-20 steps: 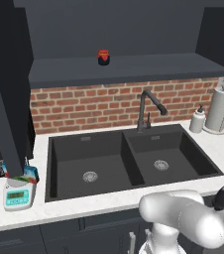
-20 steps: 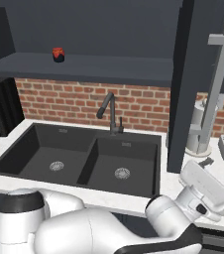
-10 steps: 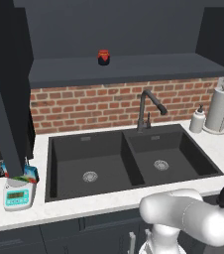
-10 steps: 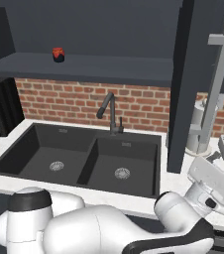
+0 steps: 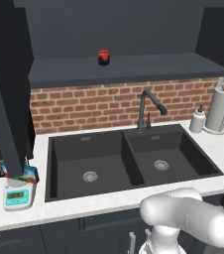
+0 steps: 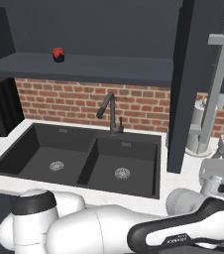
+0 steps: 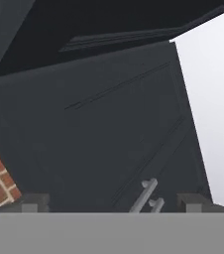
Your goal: Pick the boxed food and place it on the digital scale for weighing, and close the cabinet.
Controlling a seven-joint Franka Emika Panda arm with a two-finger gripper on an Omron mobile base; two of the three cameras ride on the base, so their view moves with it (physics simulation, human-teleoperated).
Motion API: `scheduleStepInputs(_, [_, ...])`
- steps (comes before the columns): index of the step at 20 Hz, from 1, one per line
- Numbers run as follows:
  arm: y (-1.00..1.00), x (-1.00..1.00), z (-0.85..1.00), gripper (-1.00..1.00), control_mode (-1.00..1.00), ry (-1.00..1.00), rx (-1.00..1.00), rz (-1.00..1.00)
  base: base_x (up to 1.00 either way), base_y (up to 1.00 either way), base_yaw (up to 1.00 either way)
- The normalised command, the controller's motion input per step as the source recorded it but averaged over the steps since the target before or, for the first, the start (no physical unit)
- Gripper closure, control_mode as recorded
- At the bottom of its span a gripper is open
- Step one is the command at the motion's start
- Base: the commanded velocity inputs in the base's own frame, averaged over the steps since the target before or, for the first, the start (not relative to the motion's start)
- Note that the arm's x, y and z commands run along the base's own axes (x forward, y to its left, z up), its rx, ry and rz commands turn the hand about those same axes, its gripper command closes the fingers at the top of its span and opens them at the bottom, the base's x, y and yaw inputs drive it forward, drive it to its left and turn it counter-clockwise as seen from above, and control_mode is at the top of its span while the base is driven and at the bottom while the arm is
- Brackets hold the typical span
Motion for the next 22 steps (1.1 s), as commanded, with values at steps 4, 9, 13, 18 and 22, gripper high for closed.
scheduleStepInputs(4, [0.0,0.01,0.31,-1.0,-1.0,0.06,-0.07,0.01,0.0,0.0,0.0])
scheduleStepInputs(9, [0.09,0.0,0.21,-1.0,-1.0,-0.14,0.16,0.21,0.0,0.0,0.0])
scheduleStepInputs(13, [0.19,0.06,0.17,-1.0,-1.0,-0.31,0.13,0.33,0.0,0.0,0.0])
scheduleStepInputs(18, [0.17,0.38,0.24,-1.0,-1.0,-0.18,0.09,0.35,0.0,0.0,0.0])
scheduleStepInputs(22, [0.0,0.58,0.18,-1.0,-1.0,-0.01,0.06,0.36,0.0,0.0,0.0])
